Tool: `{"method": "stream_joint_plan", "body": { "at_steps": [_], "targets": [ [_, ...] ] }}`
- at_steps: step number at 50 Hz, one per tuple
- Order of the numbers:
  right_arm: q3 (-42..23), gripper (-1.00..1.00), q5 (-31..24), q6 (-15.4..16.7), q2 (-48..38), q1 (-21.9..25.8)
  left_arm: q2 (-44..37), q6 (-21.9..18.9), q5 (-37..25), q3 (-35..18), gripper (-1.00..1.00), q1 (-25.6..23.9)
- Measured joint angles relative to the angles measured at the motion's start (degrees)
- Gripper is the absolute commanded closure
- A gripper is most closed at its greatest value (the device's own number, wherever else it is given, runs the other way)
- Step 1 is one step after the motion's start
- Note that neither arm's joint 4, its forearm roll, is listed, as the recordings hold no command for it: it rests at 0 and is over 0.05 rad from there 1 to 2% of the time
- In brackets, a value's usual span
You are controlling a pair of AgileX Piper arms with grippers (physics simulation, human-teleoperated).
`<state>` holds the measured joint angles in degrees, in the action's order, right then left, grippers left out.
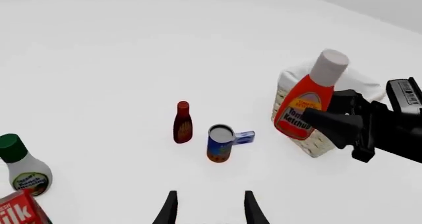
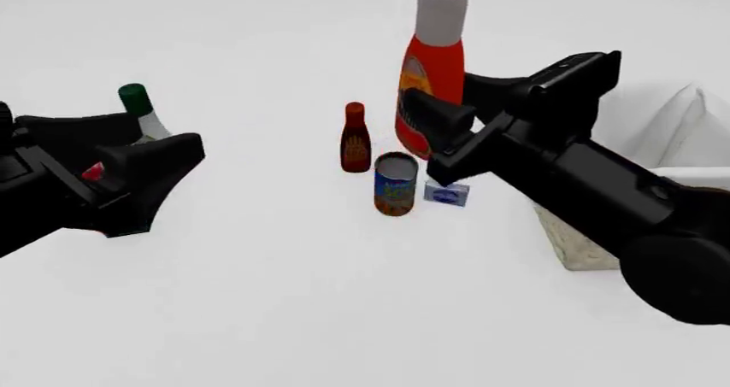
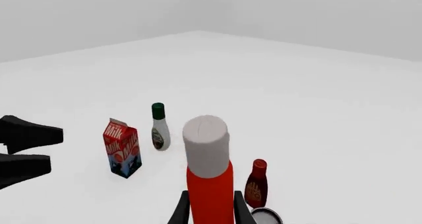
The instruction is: Pick the ketchup and place it in the basket.
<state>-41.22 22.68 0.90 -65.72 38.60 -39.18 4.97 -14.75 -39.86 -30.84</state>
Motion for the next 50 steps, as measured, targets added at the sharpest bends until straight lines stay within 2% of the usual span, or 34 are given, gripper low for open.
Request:
{"method": "stream_joint_plan", "body": {
  "at_steps": [30,50],
  "targets": [
    [-2.0,1.00,-3.2,-1.7,2.2,-10.7,9.6,-1.0,8.4,12.4,-1.00,3.1],
    [-3.4,1.00,-4.0,-2.9,2.4,-17.2,11.4,-0.3,11.1,16.9,-1.00,5.0]
  ]
}}
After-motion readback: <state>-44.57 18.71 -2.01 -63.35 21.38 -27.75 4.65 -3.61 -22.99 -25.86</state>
